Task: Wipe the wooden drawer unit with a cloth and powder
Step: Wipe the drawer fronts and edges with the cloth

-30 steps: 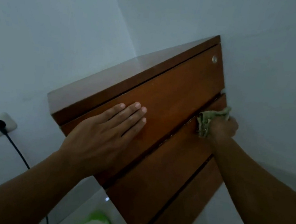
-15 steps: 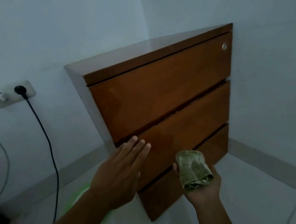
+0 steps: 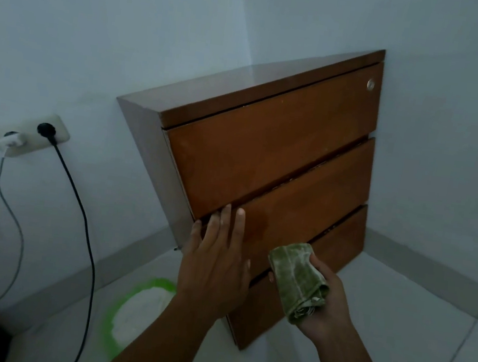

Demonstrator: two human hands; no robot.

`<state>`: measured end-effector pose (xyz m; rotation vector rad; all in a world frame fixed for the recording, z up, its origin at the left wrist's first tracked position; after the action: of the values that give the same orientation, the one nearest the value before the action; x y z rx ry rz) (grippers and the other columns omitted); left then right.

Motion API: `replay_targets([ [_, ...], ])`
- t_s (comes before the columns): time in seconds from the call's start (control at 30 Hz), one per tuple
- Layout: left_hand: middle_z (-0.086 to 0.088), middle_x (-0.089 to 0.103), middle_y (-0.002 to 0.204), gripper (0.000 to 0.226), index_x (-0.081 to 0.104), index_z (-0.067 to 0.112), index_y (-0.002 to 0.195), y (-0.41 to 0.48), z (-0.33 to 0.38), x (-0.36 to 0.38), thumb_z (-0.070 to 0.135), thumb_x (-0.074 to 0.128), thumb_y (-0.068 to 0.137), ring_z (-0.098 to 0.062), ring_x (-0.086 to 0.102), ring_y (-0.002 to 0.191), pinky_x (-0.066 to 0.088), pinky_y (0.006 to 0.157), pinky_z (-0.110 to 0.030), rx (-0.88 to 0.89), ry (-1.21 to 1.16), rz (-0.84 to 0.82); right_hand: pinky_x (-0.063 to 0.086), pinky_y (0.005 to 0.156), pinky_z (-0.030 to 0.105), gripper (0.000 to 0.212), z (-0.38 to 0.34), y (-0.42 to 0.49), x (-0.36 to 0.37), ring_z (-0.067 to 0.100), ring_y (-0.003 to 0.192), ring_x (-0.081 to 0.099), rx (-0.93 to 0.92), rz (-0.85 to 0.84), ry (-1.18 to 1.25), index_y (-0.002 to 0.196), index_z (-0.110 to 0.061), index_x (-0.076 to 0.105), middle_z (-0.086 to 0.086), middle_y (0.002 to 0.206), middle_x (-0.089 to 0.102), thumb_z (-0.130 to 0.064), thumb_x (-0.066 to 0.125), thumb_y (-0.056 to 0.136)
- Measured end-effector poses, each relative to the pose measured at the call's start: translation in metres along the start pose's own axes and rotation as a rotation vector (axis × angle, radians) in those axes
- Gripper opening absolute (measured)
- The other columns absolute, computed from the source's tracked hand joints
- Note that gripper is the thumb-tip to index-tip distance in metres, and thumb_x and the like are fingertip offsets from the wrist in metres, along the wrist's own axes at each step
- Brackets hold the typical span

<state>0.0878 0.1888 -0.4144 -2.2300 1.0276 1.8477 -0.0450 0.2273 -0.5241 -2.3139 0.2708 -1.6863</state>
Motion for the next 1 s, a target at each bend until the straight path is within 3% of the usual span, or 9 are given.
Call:
replay_targets([
  [0.23, -0.02, 0.011, 0.164, 0.087, 0.007, 0.003, 0.156, -0.004, -0.003, 0.01, 0.054, 0.037, 0.093, -0.034, 0.015, 0.15, 0.016, 0.119, -0.057, 0.011, 0.003, 0.02, 0.062, 0.061, 0.034, 0.044, 0.004, 0.005, 0.0, 0.032, 0.079, 0.072, 0.02, 0.013, -0.087, 0.126, -0.003, 0.062, 0.021, 0.109, 0.073, -0.033, 0.055, 0.095],
  [0.43, -0.017, 0.018, 0.163, 0.091, 0.003, 0.004, 0.156, -0.003, -0.001, 0.007, 0.062, 0.034, 0.093, -0.031, 0.02, 0.149, 0.017, 0.119, -0.055, -0.029, -0.05, 0.061, 0.054, 0.076, 0.039, 0.045, 0.001, 0.01, 0.002, 0.03, 0.087, 0.068, -0.026, 0.053, -0.134, 0.125, -0.003, 0.062, 0.018, 0.098, 0.076, -0.036, 0.053, 0.096],
  [0.6, -0.019, 0.033, 0.156, 0.095, 0.007, 0.001, 0.156, 0.002, 0.001, 0.004, 0.064, 0.036, 0.092, -0.034, 0.032, 0.142, 0.024, 0.117, -0.055, -0.067, -0.065, 0.086, 0.051, 0.08, 0.038, 0.043, -0.008, 0.008, 0.004, 0.032, 0.095, 0.066, -0.062, 0.073, -0.121, 0.121, -0.003, 0.064, 0.018, 0.102, 0.075, -0.035, 0.056, 0.094],
  [0.8, -0.019, 0.037, 0.153, 0.094, 0.008, 0.0, 0.156, 0.005, 0.003, 0.002, 0.064, 0.035, 0.092, -0.035, 0.035, 0.139, 0.028, 0.114, -0.055, -0.08, -0.033, 0.078, 0.051, 0.076, 0.039, 0.037, -0.008, 0.009, 0.004, 0.03, 0.098, 0.066, -0.092, 0.08, -0.186, 0.122, -0.008, 0.063, 0.016, 0.105, 0.073, -0.034, 0.054, 0.096],
  [0.9, -0.02, 0.037, 0.153, 0.092, 0.011, 0.0, 0.155, 0.005, 0.003, 0.001, 0.061, 0.036, 0.092, -0.035, 0.035, 0.139, 0.029, 0.114, -0.056, -0.079, -0.022, 0.071, 0.055, 0.084, 0.042, 0.027, -0.018, 0.013, 0.007, 0.027, 0.102, 0.068, -0.288, 0.145, -0.503, 0.125, -0.022, 0.062, 0.008, 0.112, 0.072, -0.023, 0.051, 0.1],
  [1.0, -0.02, 0.035, 0.154, 0.088, 0.012, 0.0, 0.155, 0.003, 0.003, 0.001, 0.056, 0.037, 0.092, -0.035, 0.035, 0.139, 0.029, 0.114, -0.056, -0.079, -0.019, 0.07, 0.055, 0.093, 0.04, 0.039, -0.03, 0.017, 0.014, 0.015, 0.109, 0.063, -0.553, 0.199, -0.991, 0.137, -0.032, 0.052, -0.003, 0.128, 0.063, -0.015, 0.046, 0.102],
])
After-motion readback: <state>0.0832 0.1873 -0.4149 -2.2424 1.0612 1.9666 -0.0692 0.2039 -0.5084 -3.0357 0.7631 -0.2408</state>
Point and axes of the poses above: each hand's wrist, its own y-axis towards the middle knuckle, its own x-axis out of the palm, z = x × y, the point moved 7 cm from there along y, towards the middle knuckle
